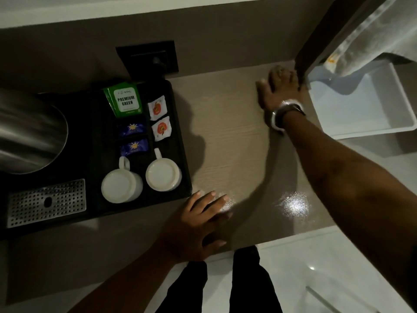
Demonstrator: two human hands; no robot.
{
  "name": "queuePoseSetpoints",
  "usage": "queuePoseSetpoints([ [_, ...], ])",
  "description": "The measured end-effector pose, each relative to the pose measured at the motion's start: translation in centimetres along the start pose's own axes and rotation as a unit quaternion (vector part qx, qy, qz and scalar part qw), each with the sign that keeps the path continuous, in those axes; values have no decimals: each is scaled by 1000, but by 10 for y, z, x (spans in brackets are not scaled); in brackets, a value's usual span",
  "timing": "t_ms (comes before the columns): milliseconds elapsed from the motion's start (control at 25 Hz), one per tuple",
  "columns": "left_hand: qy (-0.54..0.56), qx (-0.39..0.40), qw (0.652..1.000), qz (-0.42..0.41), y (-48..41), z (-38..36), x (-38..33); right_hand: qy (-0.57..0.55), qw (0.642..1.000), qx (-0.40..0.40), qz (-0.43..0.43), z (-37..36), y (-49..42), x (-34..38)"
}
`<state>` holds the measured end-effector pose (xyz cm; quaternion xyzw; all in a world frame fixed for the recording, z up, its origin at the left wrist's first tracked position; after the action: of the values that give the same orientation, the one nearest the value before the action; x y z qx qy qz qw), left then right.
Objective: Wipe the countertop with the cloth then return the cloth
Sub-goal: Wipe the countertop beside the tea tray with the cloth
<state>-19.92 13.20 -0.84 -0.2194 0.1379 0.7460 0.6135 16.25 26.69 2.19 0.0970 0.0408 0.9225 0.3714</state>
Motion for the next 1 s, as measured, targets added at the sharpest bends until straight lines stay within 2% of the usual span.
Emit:
queuePoseSetpoints([
  [80, 13, -1, 1000, -3, -1, 2, -1, 10, 999, 25, -26, -14, -17, 46],
  [120, 7, 2, 1000, -6, -1, 3, -3, 18, 999, 39, -7, -22, -11, 69],
  [200, -23, 8, 1000, -16, -3, 8, -7, 40, 990, 52, 122, -35, 28, 118],
  [280, -38, 27, 999, -9, -6, 7, -8, 50, 963, 59, 258, -44, 77, 155],
  [400, -73, 62, 995, 6, -5, 4, -6, 86, 919, 72, 378, -54, 130, 166],
  [480, -88, 63, 994, 6, -5, 4, -5, 88, 905, 62, 411, -56, 164, 145],
  [600, -84, 52, 995, 4, -3, 5, -6, 51, 936, 92, 335, -63, 212, 74],
  [720, -74, 50, 996, 11, -1, 5, -4, 51, 980, 57, 182, -54, 225, -20],
  [800, -71, 44, 996, 14, -1, 4, -4, 25, 997, 39, 59, -37, 211, -74],
  [920, -63, 29, 998, 3, -1, 5, -6, 0, 999, 15, -52, -26, 196, -95],
  [1000, -70, 26, 997, -8, -4, 6, -5, 5, 998, 18, -65, -37, 214, -67],
])
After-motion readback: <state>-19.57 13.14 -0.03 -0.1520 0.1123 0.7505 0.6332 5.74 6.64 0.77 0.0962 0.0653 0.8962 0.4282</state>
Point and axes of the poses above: each hand's wrist, its own y-axis away from the middle knuckle, its own z-axis out of the back of the hand, x = y × z, the point moved 9 cm from there along -y, towards the middle knuckle, and after that the axes turned 3 degrees about y, right-handed, at the moved point
